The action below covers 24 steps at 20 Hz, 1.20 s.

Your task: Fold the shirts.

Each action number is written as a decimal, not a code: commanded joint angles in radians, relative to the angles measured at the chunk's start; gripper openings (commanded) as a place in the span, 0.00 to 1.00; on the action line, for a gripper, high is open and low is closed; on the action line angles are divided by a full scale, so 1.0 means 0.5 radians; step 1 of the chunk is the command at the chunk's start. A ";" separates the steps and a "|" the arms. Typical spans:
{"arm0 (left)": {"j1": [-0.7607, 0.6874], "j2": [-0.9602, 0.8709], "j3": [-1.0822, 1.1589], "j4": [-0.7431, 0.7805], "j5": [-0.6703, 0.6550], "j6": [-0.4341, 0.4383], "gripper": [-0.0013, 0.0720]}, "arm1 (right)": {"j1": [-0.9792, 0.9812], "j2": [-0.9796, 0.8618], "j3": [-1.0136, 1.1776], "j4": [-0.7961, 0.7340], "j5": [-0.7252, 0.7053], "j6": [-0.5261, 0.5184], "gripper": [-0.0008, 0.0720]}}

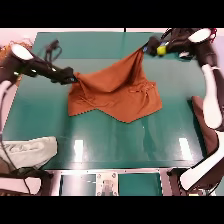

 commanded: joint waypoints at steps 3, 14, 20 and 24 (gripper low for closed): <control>0.032 -0.304 -0.043 0.014 0.377 0.078 0.05 | -0.077 -0.262 0.018 -0.014 0.041 0.117 0.39; 0.438 -0.307 -0.002 0.175 -0.015 0.117 0.83 | -0.780 0.312 -0.670 -0.555 0.661 0.143 0.31; 0.423 -0.365 -0.262 0.108 -0.015 0.184 0.83 | -0.751 0.896 -1.823 -0.587 0.275 0.142 0.41; 0.312 -0.402 -0.277 0.098 0.053 0.220 0.83 | -0.596 0.953 -2.268 -0.419 0.057 0.134 0.44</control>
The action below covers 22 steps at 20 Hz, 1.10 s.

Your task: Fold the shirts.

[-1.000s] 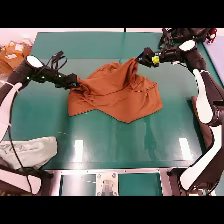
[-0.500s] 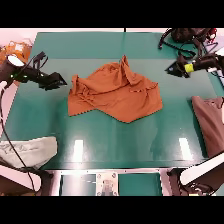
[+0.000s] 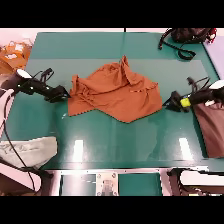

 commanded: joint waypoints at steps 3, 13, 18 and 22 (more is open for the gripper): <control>-0.186 -0.069 -0.036 0.017 0.159 0.027 0.72 | 0.217 0.079 -0.523 0.426 -0.393 -0.140 0.76; -0.243 0.182 0.060 0.212 -0.288 -0.071 0.05 | 0.722 -0.020 -0.488 0.709 -0.715 -0.354 0.08; -0.249 0.750 -0.063 0.278 -0.317 -0.136 0.05 | 0.442 0.089 -0.327 0.421 -0.269 -0.357 0.03; -0.249 1.456 0.030 0.240 0.045 -0.155 0.05 | 0.257 0.365 0.033 0.413 0.037 -0.342 0.03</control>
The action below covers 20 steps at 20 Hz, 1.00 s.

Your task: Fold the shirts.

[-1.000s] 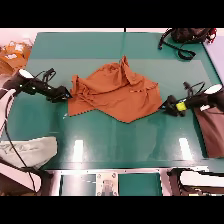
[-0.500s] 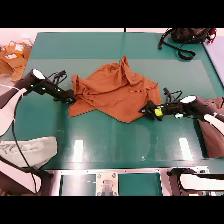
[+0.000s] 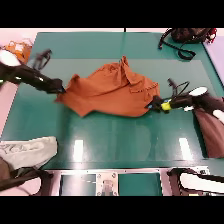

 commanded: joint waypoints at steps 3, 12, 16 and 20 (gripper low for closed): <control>-0.001 0.850 0.222 -0.034 0.528 -0.035 0.05 | -0.100 0.436 0.559 0.093 0.310 0.021 0.03; -0.001 1.081 1.192 -0.138 0.850 0.125 0.05 | -0.103 1.011 1.460 0.240 0.303 0.120 0.03; -0.001 0.996 1.232 -0.121 0.867 0.162 0.05 | -0.103 1.044 1.440 0.227 0.307 0.180 0.03; -0.002 0.652 1.232 -0.159 0.776 0.163 0.05 | -0.102 0.986 1.288 0.218 0.184 0.169 0.03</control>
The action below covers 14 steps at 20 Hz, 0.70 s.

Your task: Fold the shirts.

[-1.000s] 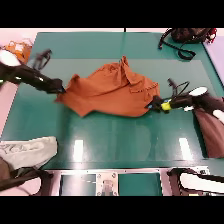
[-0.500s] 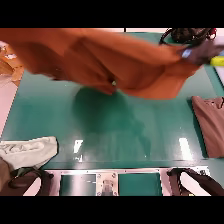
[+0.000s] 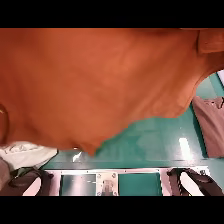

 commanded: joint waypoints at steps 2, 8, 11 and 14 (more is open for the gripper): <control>0.000 -0.430 0.024 -0.117 -0.124 0.055 0.05 | 0.008 -0.110 -0.196 -0.021 -0.139 -0.026 0.03; -0.015 -1.246 0.024 -0.355 0.001 0.172 0.05 | 0.038 -0.642 -0.564 -0.031 -0.539 -0.221 0.03; -0.111 -1.616 0.024 -0.360 0.105 0.242 0.05 | 0.088 -1.061 -0.570 -0.031 -0.756 -0.272 0.03; -0.251 -1.906 0.024 -0.359 0.246 0.304 0.05 | 0.133 -1.437 -0.565 -0.025 -0.995 -0.273 0.03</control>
